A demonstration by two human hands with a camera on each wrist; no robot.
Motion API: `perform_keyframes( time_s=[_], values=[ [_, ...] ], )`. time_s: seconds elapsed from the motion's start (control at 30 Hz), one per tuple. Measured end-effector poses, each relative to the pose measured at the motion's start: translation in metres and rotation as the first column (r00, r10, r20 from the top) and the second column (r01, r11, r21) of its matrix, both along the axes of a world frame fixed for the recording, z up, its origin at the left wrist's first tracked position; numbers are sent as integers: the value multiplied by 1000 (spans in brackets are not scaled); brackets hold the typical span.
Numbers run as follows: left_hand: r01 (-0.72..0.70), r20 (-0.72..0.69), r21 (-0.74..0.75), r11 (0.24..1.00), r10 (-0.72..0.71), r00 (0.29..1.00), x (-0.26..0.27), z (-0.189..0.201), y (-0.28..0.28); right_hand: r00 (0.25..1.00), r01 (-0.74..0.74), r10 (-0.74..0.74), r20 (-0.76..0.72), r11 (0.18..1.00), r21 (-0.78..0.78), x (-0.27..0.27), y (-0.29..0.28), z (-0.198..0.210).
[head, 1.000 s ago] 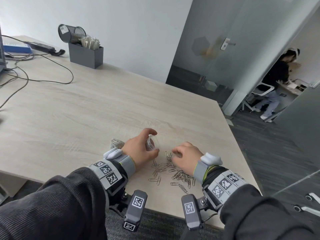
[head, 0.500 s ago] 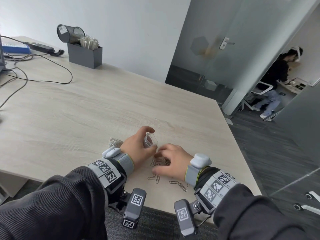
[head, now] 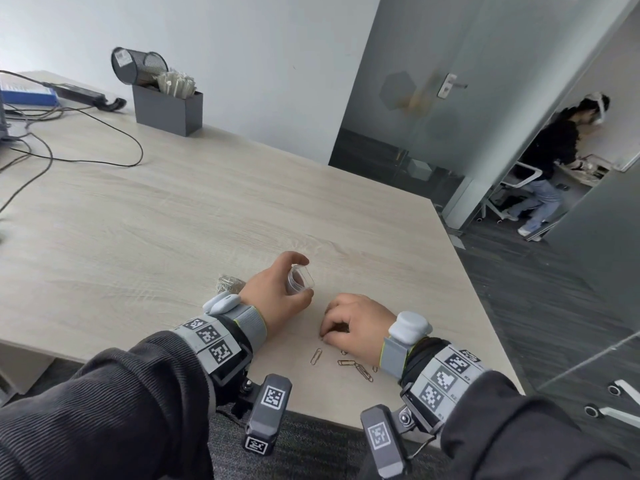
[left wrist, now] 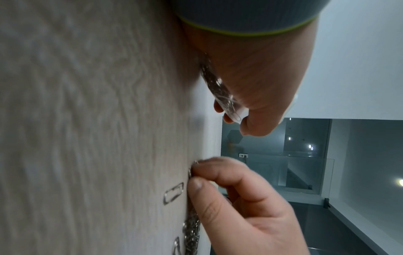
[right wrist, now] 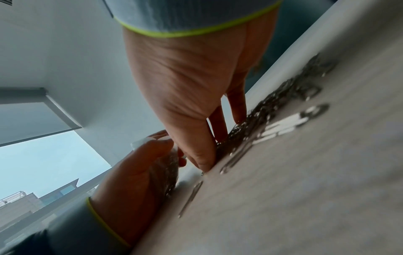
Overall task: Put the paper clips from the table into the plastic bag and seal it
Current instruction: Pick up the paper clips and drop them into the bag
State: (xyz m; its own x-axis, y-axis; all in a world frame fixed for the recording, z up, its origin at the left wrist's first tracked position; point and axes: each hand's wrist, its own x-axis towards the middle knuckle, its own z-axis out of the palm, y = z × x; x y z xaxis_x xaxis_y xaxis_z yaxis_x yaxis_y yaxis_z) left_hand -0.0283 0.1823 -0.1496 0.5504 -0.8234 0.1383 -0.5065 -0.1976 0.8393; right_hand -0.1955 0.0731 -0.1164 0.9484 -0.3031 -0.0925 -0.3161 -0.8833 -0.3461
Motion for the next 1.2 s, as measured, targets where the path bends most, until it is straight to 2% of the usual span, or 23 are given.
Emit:
perform_keyframes(
  time_s=[0.17, 0.3, 0.43, 0.63, 0.77, 0.87, 1.03, 1.2],
  values=[
    [-1, 7, 10, 1000, 1, 1000, 0, 2, 1, 998, 54, -54, 23, 998, -27, -11, -7, 4],
    [-4, 23, 8, 1000, 4, 1000, 0, 0, 0, 993, -59, 62, 96, 998, -33, -4, 13, 6],
    [-13, 36, 12, 1000, 13, 999, -1, 0, 0, 990, -140, 140, -11, 987, -77, 4, 26, 0],
    [-13, 38, 24, 1000, 12, 999, -2, 0, 1, 996, -19, 13, -91, 998, -59, -14, 3, 10],
    [3, 34, 36, 999, -4, 999, -2, 1, 1, 996, 93, -93, -9, 996, 11, -33, -12, 14],
    [3, 37, 40, 999, -4, 999, -2, 1, 1, 994, 101, -100, -34, 993, 59, -39, -11, 18],
    [-4, 48, 46, 999, 2, 999, -2, 0, 1, 990, 74, -74, -121, 997, -2, -40, -2, 13],
    [-9, 65, 53, 999, 6, 998, -4, -1, 2, 978, 178, -181, -107, 983, -33, -42, -12, 19]
  ],
)
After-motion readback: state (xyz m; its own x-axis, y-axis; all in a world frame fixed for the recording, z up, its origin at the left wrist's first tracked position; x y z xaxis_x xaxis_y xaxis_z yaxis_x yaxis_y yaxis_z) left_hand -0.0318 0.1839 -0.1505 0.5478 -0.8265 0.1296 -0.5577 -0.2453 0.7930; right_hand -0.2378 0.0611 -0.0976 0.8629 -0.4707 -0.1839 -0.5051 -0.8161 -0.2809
